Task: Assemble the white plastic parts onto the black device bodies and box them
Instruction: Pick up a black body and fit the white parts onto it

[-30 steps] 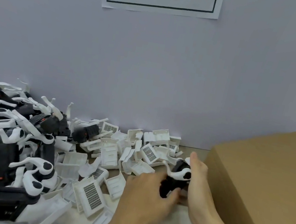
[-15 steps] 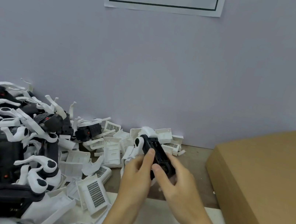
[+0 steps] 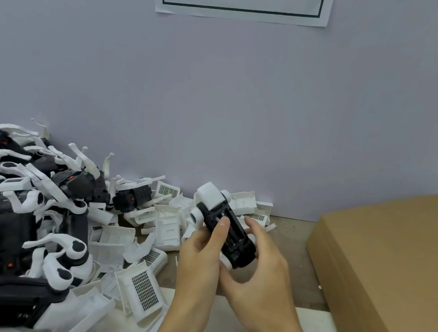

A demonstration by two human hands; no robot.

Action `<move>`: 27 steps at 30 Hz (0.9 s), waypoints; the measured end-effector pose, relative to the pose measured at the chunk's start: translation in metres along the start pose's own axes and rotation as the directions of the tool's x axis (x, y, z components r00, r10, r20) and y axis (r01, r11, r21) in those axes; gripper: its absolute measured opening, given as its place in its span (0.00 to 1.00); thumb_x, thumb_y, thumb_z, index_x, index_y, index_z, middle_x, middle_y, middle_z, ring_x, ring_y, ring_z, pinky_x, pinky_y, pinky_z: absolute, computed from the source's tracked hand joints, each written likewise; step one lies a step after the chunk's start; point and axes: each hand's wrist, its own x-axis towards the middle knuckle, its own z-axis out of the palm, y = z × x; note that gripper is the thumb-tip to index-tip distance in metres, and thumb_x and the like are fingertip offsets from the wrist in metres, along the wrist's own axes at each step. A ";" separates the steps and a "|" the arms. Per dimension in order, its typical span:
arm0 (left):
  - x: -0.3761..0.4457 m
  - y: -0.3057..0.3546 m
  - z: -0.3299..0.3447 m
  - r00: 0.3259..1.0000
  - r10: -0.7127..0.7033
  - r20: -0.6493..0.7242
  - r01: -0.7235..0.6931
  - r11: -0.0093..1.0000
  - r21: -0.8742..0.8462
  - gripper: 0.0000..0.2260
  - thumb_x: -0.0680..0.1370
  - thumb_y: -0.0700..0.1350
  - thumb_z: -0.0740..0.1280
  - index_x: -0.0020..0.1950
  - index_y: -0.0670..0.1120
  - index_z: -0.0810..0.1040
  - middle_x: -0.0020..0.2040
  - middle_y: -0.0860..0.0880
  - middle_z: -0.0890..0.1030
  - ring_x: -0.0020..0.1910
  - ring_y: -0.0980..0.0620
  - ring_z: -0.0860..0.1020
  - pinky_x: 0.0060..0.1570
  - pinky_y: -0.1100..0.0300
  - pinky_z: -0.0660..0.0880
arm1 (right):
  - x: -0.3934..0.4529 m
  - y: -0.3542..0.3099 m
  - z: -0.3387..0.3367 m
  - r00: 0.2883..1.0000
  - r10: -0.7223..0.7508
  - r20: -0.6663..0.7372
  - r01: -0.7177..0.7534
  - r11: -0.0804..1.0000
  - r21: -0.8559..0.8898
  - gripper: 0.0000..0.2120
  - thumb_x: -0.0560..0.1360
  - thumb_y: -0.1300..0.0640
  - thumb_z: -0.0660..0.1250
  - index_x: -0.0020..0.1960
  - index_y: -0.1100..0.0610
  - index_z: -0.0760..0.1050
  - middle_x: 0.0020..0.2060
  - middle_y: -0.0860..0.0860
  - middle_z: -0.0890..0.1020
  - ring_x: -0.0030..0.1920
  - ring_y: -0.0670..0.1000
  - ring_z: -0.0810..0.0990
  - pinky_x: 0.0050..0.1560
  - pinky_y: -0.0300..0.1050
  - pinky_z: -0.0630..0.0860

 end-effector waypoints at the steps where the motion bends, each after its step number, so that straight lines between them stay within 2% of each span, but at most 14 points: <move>1: 0.000 0.000 0.000 1.000 0.003 -0.010 -0.003 1.000 -0.010 0.10 0.79 0.55 0.68 0.48 0.53 0.87 0.48 0.49 0.87 0.52 0.49 0.85 0.62 0.39 0.77 | 0.000 0.001 0.002 1.000 0.008 0.014 -0.008 1.000 -0.020 0.35 0.68 0.45 0.75 0.71 0.39 0.65 0.59 0.32 0.75 0.62 0.36 0.75 0.60 0.29 0.72; 4: 0.000 -0.002 0.002 1.000 0.012 -0.025 -0.013 0.999 -0.040 0.09 0.80 0.51 0.68 0.50 0.49 0.86 0.49 0.49 0.87 0.53 0.49 0.85 0.63 0.41 0.76 | 0.000 0.005 0.007 0.997 0.052 0.054 -0.046 0.994 -0.100 0.43 0.65 0.40 0.73 0.76 0.42 0.59 0.63 0.35 0.73 0.65 0.38 0.73 0.64 0.40 0.74; 7: 0.001 -0.003 0.003 0.999 0.029 -0.030 -0.030 0.999 -0.039 0.08 0.80 0.48 0.68 0.52 0.46 0.85 0.48 0.48 0.87 0.51 0.51 0.85 0.63 0.43 0.77 | 0.001 0.005 0.010 0.993 0.096 0.063 -0.088 0.989 -0.119 0.46 0.60 0.36 0.68 0.76 0.42 0.59 0.63 0.36 0.73 0.64 0.40 0.74 0.63 0.43 0.76; 9: 0.001 -0.005 0.003 0.999 0.032 -0.020 -0.033 0.999 -0.034 0.08 0.80 0.48 0.68 0.51 0.46 0.86 0.48 0.47 0.87 0.51 0.49 0.86 0.62 0.39 0.77 | 0.001 0.005 0.011 0.993 0.111 0.048 -0.106 0.989 -0.104 0.41 0.60 0.38 0.68 0.72 0.40 0.63 0.59 0.36 0.75 0.59 0.39 0.76 0.57 0.42 0.78; 12: 0.001 -0.007 0.003 0.999 0.045 0.003 -0.045 0.999 -0.008 0.08 0.80 0.47 0.69 0.51 0.45 0.85 0.47 0.48 0.87 0.49 0.52 0.85 0.60 0.40 0.78 | 0.002 0.004 0.008 0.992 0.124 0.007 -0.123 0.989 -0.078 0.27 0.59 0.40 0.67 0.58 0.40 0.73 0.47 0.39 0.80 0.48 0.41 0.80 0.45 0.40 0.79; 15: 0.002 -0.010 0.002 0.997 0.073 0.020 -0.074 0.997 0.021 0.08 0.80 0.48 0.69 0.51 0.45 0.85 0.46 0.49 0.87 0.48 0.54 0.85 0.57 0.47 0.80 | 0.002 0.001 0.004 0.994 0.106 -0.019 -0.107 0.989 -0.100 0.22 0.56 0.40 0.67 0.49 0.43 0.76 0.40 0.41 0.83 0.41 0.41 0.81 0.39 0.39 0.78; 20: 0.003 -0.016 0.004 0.993 0.109 0.036 -0.109 0.994 0.010 0.08 0.81 0.46 0.67 0.54 0.45 0.83 0.46 0.51 0.87 0.46 0.57 0.85 0.43 0.64 0.79 | 0.000 -0.002 0.002 0.993 0.118 -0.018 -0.119 0.990 -0.080 0.19 0.58 0.41 0.66 0.46 0.46 0.79 0.36 0.40 0.84 0.37 0.43 0.82 0.39 0.47 0.80; 22: 0.001 -0.018 0.006 0.990 0.137 0.026 -0.138 0.990 0.012 0.07 0.81 0.46 0.67 0.55 0.46 0.83 0.46 0.50 0.87 0.47 0.55 0.85 0.42 0.65 0.79 | -0.004 -0.002 0.001 0.992 0.124 -0.020 -0.125 0.989 -0.076 0.17 0.61 0.43 0.67 0.49 0.45 0.80 0.37 0.39 0.84 0.39 0.41 0.83 0.40 0.44 0.80; 24: -0.001 -0.023 0.008 0.985 0.173 0.014 -0.173 0.984 0.045 0.06 0.81 0.46 0.67 0.56 0.48 0.82 0.47 0.50 0.87 0.48 0.55 0.85 0.44 0.65 0.79 | -0.009 -0.001 0.000 0.993 0.119 -0.023 -0.120 0.990 -0.075 0.14 0.64 0.47 0.70 0.50 0.42 0.80 0.38 0.37 0.84 0.40 0.39 0.83 0.38 0.37 0.79; 27: -0.006 -0.031 0.010 0.973 0.226 0.035 -0.229 0.966 0.122 0.05 0.82 0.47 0.67 0.54 0.51 0.82 0.47 0.50 0.87 0.48 0.54 0.85 0.48 0.60 0.80 | -0.016 0.001 -0.004 0.996 0.090 -0.027 -0.093 0.991 -0.095 0.13 0.69 0.54 0.74 0.47 0.37 0.79 0.38 0.34 0.84 0.39 0.37 0.82 0.35 0.29 0.74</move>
